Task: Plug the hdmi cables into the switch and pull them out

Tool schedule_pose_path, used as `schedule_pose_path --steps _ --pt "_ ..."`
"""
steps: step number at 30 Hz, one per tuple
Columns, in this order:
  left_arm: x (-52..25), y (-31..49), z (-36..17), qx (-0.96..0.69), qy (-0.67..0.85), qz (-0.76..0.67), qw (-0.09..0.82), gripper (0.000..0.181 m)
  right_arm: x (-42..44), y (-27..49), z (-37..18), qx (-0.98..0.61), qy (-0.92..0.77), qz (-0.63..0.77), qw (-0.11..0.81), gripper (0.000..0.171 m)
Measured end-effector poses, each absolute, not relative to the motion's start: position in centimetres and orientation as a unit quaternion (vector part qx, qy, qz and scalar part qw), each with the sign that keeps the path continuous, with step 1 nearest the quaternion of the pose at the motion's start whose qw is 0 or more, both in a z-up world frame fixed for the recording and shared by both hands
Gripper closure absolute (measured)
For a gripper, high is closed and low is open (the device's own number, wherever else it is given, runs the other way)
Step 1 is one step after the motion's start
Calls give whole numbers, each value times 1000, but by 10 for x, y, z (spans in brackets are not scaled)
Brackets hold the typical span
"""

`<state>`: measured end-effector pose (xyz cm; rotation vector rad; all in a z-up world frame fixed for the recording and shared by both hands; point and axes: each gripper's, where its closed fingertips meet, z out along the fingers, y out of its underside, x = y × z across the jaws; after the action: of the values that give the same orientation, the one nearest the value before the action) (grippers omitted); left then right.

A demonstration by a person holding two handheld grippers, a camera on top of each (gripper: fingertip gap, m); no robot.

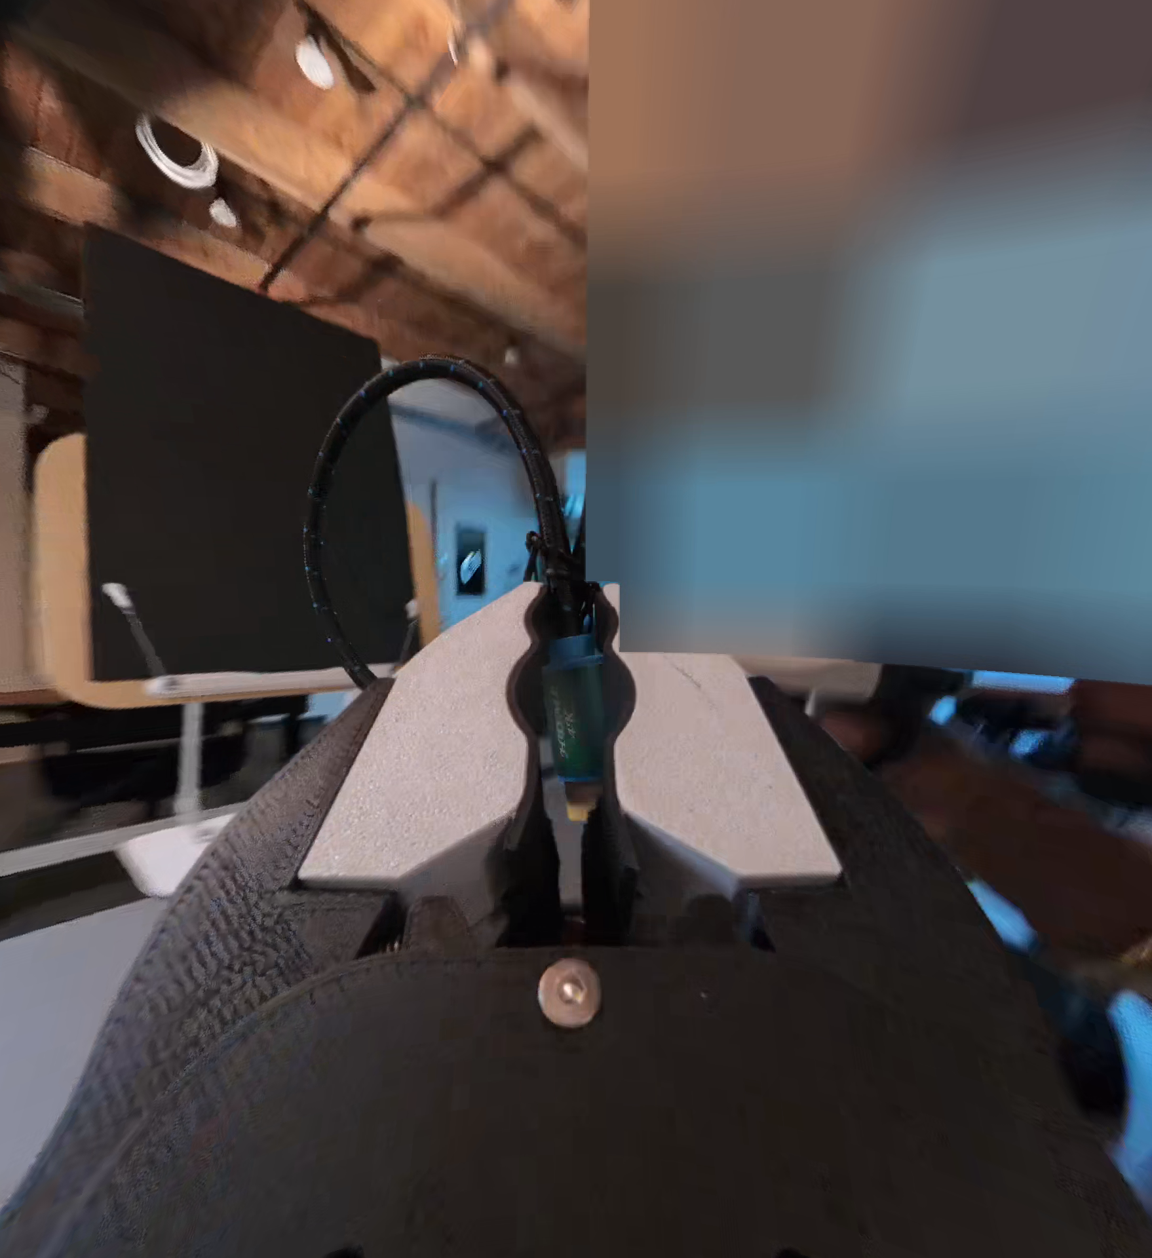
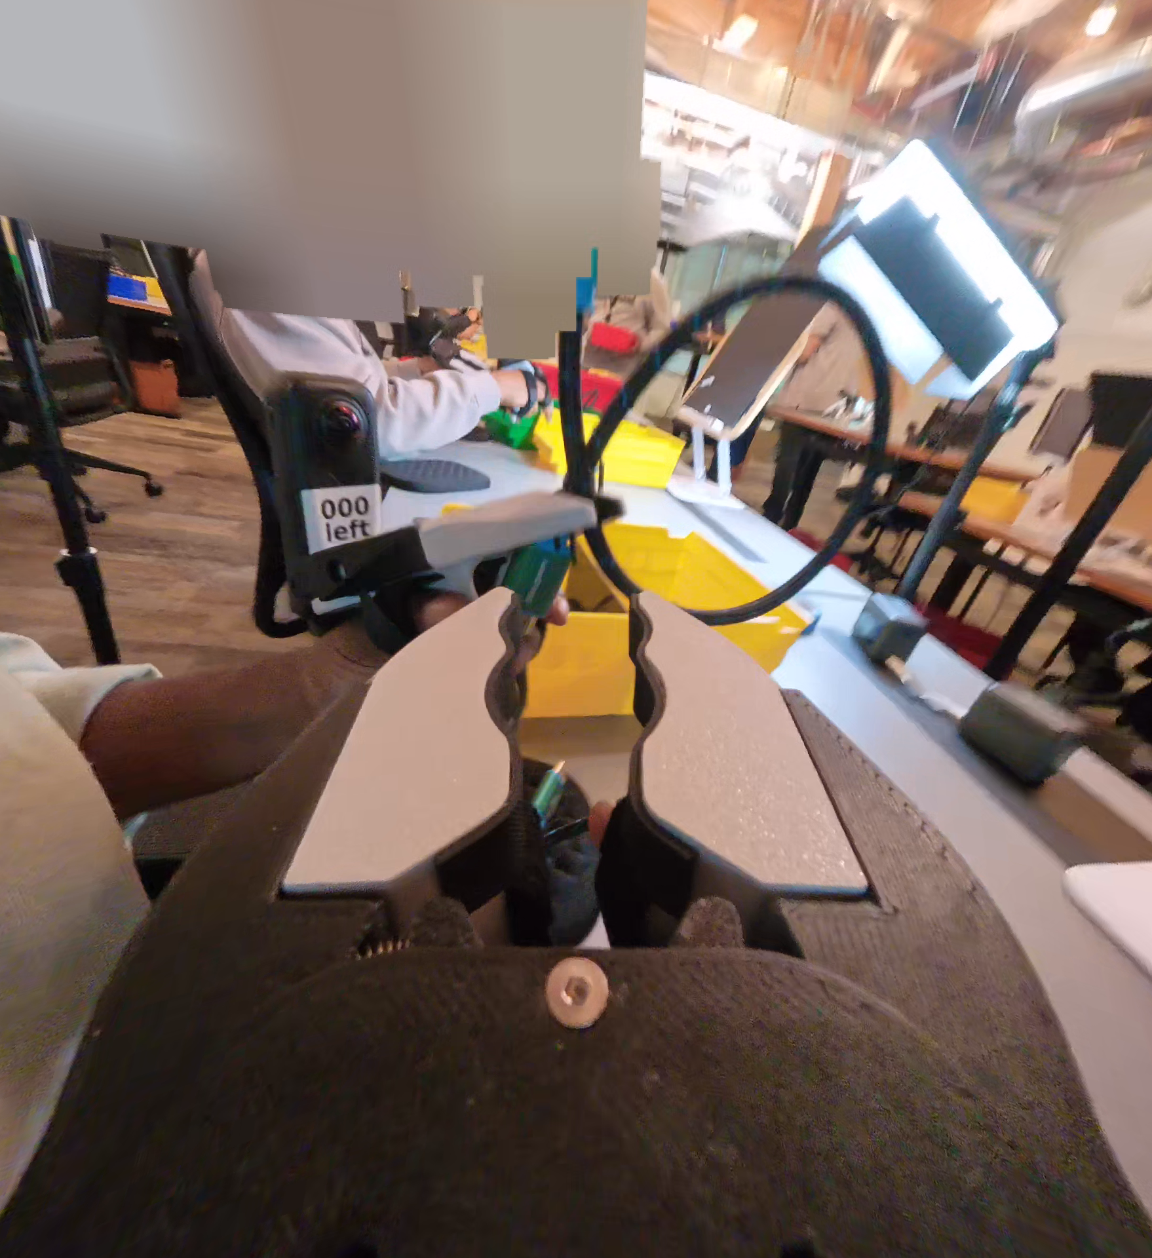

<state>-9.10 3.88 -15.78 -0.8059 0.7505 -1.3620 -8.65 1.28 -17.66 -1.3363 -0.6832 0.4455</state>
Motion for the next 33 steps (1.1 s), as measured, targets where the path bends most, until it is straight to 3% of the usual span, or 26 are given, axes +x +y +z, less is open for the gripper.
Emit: schedule_pose_path --steps 1,5,7,9,16,18,19,27,30,33 --pt "-90 41 -160 -361 367 -548 659 170 -81 8 -168 -587 -315 188 722 139" --pt "-89 43 -165 -342 499 -385 697 169 -67 -12 -131 -522 -351 142 764 128" --pt "-88 39 -173 -333 567 -349 667 170 -61 -20 -123 -496 -398 92 766 118" --pt "-89 34 -181 -330 624 -326 629 169 -59 -29 -126 -473 -468 33 746 118" --pt "-86 21 -195 -306 709 -269 575 169 -75 -33 -163 -451 -612 -103 642 133" --pt "-84 18 -197 -300 719 -262 570 169 -74 -28 -170 -453 -622 -144 622 157" --pt "-84 20 -198 -301 720 -252 572 169 -73 -27 -173 -462 -624 -153 612 158" --pt "-99 26 -187 -288 718 -285 566 170 -63 -38 -167 -497 -590 -89 630 159" --pt "-106 46 -188 -300 722 -237 577 170 -53 -41 -165 -514 -575 -79 631 159" --pt "-109 47 -177 -299 693 -287 589 171 -50 -46 -156 -523 -534 -1 664 159"
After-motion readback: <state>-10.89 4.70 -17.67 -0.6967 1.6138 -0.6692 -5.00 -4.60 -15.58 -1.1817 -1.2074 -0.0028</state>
